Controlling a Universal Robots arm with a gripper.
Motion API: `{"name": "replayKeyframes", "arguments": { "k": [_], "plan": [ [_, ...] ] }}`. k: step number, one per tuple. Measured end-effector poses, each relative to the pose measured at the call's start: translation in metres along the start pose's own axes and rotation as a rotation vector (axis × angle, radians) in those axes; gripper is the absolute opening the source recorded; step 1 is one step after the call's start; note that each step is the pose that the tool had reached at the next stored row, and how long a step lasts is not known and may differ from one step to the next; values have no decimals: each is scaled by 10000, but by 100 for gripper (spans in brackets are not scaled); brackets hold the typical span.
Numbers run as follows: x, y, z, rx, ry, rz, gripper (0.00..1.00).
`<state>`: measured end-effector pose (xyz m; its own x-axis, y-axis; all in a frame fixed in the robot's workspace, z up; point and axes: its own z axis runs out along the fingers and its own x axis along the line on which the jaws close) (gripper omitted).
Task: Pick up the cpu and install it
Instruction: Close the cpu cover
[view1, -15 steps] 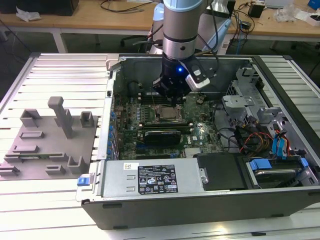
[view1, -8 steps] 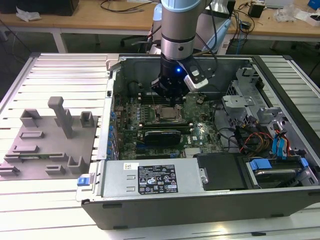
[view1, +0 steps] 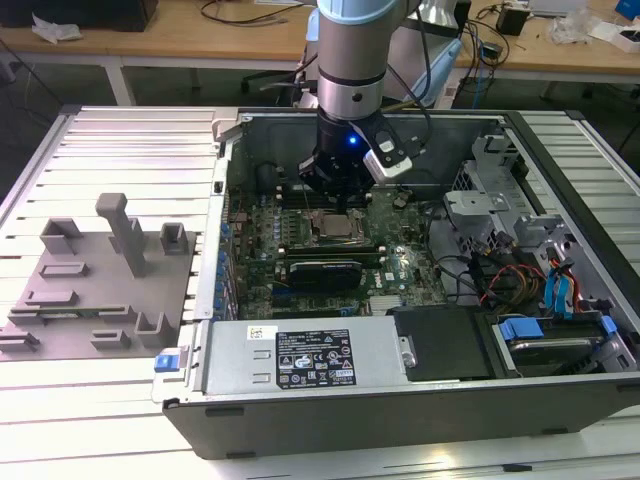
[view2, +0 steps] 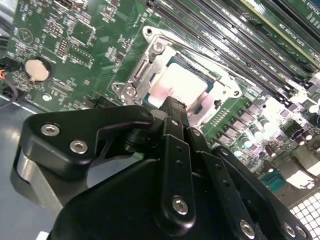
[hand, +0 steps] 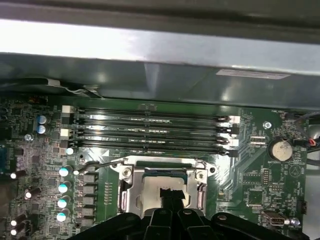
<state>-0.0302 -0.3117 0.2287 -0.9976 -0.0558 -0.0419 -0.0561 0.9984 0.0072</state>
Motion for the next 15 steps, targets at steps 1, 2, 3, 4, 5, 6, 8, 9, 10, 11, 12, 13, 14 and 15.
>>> {"name": "replayKeyframes", "arguments": {
  "k": [1, 2, 3, 4, 5, 6, 8, 9, 10, 11, 12, 13, 14, 15],
  "plan": [
    [20, 1, 4, 0, 0, -1, 11],
    [34, 2, 8, -1, -1, -2, 11],
    [60, 2, 13, -3, -2, 0, 11],
    [82, -2, 16, -3, -3, 0, 11],
    [102, -10, 19, -2, -2, 0, 11],
    [127, -25, 27, -1, -1, 0, 11],
    [151, -39, 50, -1, -2, 13, 11],
    [163, -40, 64, 0, -2, 27, 11],
    [175, -40, 75, -1, -2, 35, 11],
    [205, -38, 92, 0, -2, 41, 11],
    [232, -37, 104, 1, -2, 43, 11],
    [257, -39, 114, 2, -1, 43, 11],
    [269, -41, 119, 0, -2, 43, 11],
    [280, -44, 126, -1, -3, 43, 11]
  ]
}}
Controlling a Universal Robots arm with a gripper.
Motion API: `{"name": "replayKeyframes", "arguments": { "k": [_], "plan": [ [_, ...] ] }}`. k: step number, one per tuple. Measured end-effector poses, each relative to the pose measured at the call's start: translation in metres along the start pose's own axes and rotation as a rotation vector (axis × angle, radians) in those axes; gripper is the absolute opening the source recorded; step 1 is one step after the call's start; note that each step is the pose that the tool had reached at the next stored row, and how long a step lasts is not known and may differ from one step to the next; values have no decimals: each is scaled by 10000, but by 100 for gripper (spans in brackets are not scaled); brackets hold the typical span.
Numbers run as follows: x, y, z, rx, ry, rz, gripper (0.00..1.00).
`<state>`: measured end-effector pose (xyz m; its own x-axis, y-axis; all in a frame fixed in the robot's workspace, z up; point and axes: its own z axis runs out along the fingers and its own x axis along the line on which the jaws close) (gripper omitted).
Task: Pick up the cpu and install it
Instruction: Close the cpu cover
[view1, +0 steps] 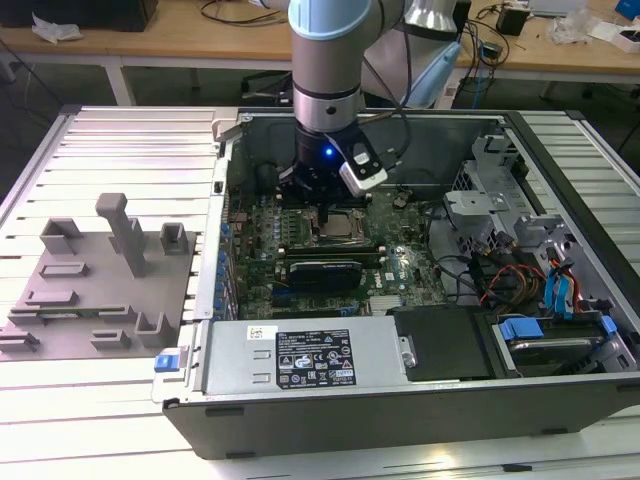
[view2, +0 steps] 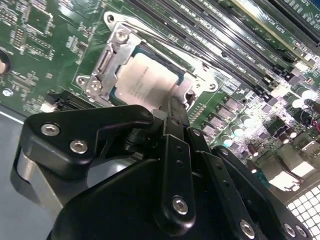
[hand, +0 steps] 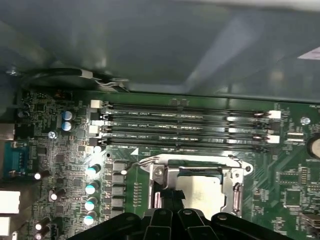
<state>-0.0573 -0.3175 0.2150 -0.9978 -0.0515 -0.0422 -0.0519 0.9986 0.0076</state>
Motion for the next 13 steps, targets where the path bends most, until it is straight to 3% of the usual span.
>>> {"name": "replayKeyframes", "arguments": {
  "k": [13],
  "plan": [
    [66, -5, 67, 2, 1, 2, 11]
  ]
}}
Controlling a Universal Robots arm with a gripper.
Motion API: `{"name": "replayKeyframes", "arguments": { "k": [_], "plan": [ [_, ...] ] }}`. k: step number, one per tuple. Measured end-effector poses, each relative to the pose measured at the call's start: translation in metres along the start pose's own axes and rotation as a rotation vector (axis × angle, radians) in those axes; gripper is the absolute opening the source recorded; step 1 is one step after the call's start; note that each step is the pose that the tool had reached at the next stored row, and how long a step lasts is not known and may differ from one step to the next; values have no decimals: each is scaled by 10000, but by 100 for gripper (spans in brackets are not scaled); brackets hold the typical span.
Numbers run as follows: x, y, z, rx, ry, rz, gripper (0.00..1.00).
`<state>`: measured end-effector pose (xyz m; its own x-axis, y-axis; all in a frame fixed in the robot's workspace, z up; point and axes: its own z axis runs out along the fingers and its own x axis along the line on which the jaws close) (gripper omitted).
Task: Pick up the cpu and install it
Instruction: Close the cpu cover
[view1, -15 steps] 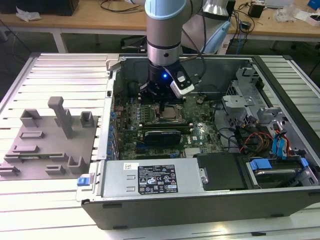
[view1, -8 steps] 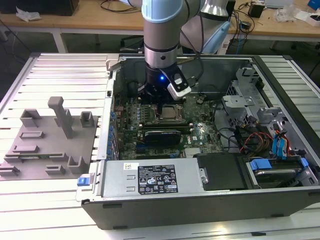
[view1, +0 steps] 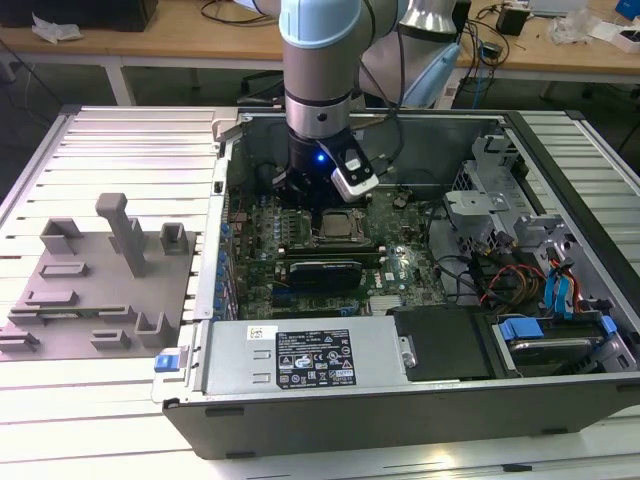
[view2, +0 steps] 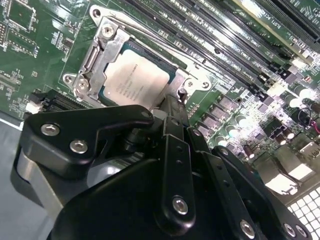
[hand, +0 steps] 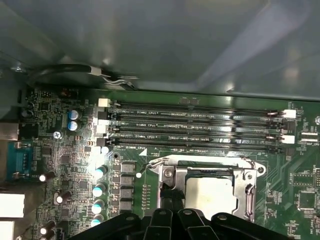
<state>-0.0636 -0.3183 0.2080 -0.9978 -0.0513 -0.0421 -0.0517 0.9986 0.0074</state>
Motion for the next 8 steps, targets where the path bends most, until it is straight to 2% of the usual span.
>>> {"name": "replayKeyframes", "arguments": {
  "k": [8],
  "plan": [
    [4, -54, 17, -1, -1, 3, 11]
  ]
}}
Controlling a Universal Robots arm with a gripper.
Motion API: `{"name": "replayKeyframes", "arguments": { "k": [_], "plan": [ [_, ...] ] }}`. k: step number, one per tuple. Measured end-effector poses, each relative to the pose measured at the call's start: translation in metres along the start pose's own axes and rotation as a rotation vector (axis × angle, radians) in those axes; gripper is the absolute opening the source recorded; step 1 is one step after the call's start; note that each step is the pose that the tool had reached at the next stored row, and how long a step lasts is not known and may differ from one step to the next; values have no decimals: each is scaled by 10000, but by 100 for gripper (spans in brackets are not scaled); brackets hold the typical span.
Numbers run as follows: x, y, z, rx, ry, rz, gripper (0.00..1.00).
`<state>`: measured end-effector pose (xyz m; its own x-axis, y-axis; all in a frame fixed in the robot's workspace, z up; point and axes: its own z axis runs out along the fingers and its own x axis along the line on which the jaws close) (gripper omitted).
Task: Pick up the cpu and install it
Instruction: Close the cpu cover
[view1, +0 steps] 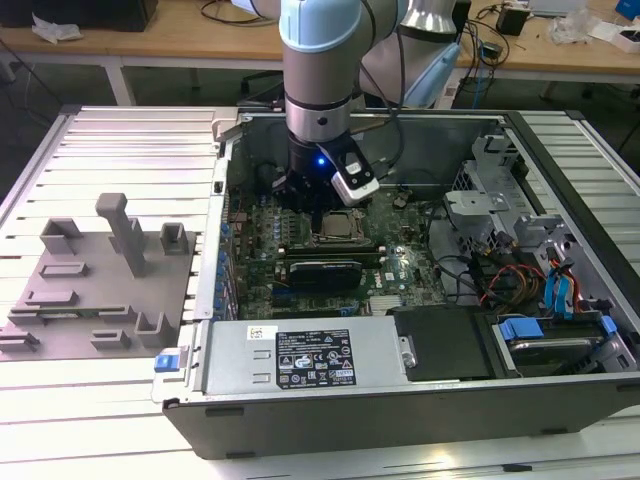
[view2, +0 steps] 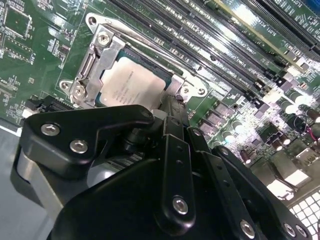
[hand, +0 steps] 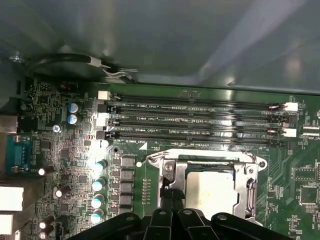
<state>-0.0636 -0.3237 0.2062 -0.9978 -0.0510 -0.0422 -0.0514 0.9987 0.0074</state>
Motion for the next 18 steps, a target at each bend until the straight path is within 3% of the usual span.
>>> {"name": "replayKeyframes", "arguments": {
  "k": [18],
  "plan": [
    [2, -4, 51, 2, 1, -1, 11]
  ]
}}
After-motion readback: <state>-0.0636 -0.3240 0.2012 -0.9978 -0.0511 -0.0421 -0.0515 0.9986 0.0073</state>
